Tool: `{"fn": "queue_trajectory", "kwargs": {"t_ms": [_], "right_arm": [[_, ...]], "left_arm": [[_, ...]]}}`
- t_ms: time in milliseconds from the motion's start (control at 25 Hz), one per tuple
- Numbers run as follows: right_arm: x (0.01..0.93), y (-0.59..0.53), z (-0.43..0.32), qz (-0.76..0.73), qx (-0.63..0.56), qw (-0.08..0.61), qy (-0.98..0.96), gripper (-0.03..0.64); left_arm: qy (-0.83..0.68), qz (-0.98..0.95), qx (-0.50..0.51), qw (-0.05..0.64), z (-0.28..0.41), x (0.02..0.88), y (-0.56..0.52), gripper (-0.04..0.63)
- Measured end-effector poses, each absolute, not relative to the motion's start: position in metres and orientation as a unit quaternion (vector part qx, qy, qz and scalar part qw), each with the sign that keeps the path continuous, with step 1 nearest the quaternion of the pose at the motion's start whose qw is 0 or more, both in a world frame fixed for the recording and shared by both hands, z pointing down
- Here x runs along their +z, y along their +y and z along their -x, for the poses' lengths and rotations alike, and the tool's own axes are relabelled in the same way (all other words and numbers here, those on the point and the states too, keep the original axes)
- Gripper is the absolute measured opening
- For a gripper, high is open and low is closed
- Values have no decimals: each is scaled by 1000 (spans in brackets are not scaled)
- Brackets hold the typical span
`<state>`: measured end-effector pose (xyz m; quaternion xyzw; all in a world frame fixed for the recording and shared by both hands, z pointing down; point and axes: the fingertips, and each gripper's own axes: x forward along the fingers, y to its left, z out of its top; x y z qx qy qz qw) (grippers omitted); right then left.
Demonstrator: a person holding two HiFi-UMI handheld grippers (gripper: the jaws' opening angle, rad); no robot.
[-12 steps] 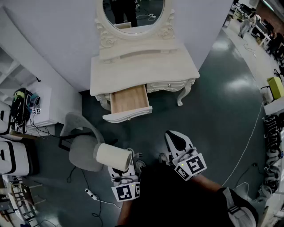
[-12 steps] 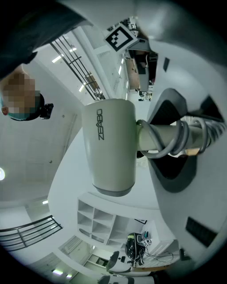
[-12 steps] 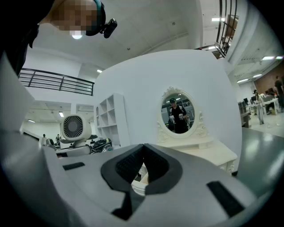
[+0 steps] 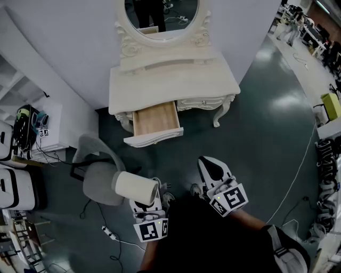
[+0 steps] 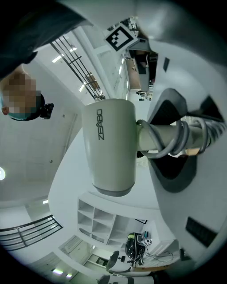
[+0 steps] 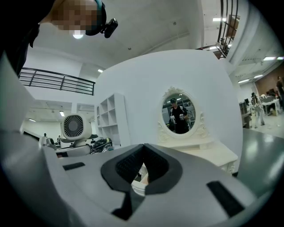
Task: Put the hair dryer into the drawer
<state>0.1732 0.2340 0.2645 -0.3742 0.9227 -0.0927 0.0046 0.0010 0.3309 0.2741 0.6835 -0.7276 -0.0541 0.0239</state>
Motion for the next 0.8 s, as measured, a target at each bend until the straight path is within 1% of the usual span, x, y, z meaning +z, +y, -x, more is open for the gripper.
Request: {"fn": "queue_trajectory", "kwargs": {"t_ms": [400, 800], "right_arm": [[257, 236, -168, 373, -93, 22, 923, 32], [260, 245, -155, 380, -95, 22, 920, 32]], "left_arm": [[-726, -685, -56, 27, 4, 275, 330, 196], [-722, -689, -58, 30, 20, 279, 337, 196]]}}
